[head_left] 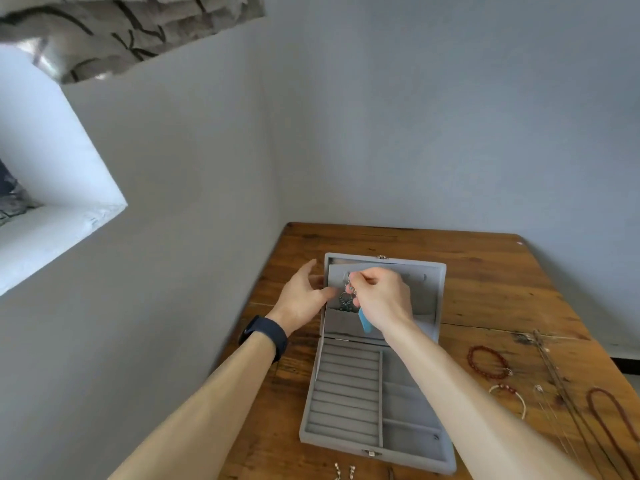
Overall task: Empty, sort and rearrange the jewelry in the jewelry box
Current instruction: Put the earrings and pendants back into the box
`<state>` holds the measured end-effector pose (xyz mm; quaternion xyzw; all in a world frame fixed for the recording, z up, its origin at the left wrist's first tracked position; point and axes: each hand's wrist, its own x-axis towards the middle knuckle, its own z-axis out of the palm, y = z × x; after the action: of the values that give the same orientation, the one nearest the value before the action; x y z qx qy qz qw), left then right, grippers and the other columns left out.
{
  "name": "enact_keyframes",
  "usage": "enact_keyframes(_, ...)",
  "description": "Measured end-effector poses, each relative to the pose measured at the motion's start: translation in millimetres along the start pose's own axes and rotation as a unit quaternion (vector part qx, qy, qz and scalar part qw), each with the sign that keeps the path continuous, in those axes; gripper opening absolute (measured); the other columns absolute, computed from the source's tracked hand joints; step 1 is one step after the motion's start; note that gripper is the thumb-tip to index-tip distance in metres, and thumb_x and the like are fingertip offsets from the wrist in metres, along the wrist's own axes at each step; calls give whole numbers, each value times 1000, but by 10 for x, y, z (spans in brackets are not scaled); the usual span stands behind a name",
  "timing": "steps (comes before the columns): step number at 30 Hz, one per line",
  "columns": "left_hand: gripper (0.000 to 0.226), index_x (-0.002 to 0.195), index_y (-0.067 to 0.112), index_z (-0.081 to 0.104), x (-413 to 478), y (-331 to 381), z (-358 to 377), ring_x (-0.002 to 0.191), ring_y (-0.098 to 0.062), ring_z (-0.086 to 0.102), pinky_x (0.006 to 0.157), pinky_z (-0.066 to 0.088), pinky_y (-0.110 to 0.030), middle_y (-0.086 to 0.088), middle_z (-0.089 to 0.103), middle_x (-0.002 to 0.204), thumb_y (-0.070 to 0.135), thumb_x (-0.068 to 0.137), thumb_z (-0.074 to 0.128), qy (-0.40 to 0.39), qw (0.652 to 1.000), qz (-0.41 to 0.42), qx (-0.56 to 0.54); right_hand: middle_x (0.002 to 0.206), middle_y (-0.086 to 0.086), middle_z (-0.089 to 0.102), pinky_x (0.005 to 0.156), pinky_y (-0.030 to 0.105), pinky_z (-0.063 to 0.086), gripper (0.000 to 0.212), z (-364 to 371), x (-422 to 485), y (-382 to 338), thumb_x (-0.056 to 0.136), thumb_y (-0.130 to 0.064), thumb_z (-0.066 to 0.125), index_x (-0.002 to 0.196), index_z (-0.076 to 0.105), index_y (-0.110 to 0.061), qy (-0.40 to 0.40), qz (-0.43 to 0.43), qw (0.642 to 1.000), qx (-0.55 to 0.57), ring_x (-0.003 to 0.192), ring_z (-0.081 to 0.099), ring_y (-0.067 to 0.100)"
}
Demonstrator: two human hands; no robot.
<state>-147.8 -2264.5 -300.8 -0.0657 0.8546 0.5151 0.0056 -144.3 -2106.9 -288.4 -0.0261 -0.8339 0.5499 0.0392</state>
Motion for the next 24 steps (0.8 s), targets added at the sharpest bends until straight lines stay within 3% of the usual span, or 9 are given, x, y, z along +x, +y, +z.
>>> enact_keyframes(5, 82, 155, 24, 28, -46, -61, -37, 103, -4, 54, 73, 40, -8, 11, 58, 117, 28, 87, 74, 20, 999, 38, 0, 69, -20, 69, 71, 25, 56, 31, 55, -2, -68, 98, -37, 59, 67, 64, -33, 22, 8, 999, -47, 72, 68, 3)
enact_keyframes(8, 78, 153, 25, 32, -73, -64, -41, 101, -3, 56, 70, 41, -7, 11, 60, 115, 27, 88, 74, 30, 998, 49, -5, 69, -16, 71, 66, 23, 53, 34, 66, -17, -92, 97, -38, 58, 66, 67, -29, 18, 23, 997, -75, 71, 67, 4)
enact_keyframes(13, 59, 144, 23, 48, -128, -60, -47, 108, -4, 58, 77, 44, -6, 9, 63, 122, 24, 90, 72, 42, 996, 76, 5, 72, -13, 72, 60, 20, 53, 20, 75, -121, -3, 98, -40, 59, 87, 69, -27, -18, 25, 999, -38, 63, 69, 3)
enact_keyframes(16, 44, 136, 23, 58, -147, -75, -23, 116, -7, 59, 77, 41, -2, 13, 64, 123, 24, 93, 68, 44, 994, 93, 17, 82, -9, 75, 67, 27, 58, 15, 40, -227, 151, 96, -41, 63, 99, 60, -27, -72, 26, 997, 25, 75, 71, 6)
enact_keyframes(18, 44, 135, 23, 57, -151, -87, 12, 117, -8, 59, 81, 41, -5, 12, 64, 125, 24, 92, 68, 44, 995, 85, 5, 90, -5, 75, 69, 29, 58, 12, -2, -284, 287, 96, -37, 63, 100, 56, -28, -101, 32, 994, 16, 76, 70, 7)
enact_keyframes(20, 50, 136, 21, 54, -150, -93, 75, 119, -11, 58, 92, 48, -18, 6, 62, 129, 20, 89, 71, 45, 996, 77, -8, 94, -2, 73, 66, 28, 59, 8, -56, -324, 394, 98, -30, 62, 101, 55, -27, -100, 22, 995, 9, 66, 68, 3)
enact_keyframes(22, 58, 137, 19, 49, -158, -90, 158, 121, -15, 56, 101, 50, -34, 0, 59, 131, 14, 84, 73, 52, 996, 67, -19, 96, -2, 71, 61, 22, 55, 5, -124, -343, 438, 99, -29, 60, 100, 56, -30, -81, -16, 996, -23, 66, 67, 1)
enact_keyframes(24, 65, 139, 20, 44, -169, -84, 229, 121, -19, 54, 102, 49, -39, -4, 55, 130, 8, 81, 72, 58, 996, 55, -25, 97, -5, 70, 64, 24, 55, 3, -195, -327, 446, 100, -30, 58, 103, 58, -29, -53, -86, 990, -99, 76, 67, 6)
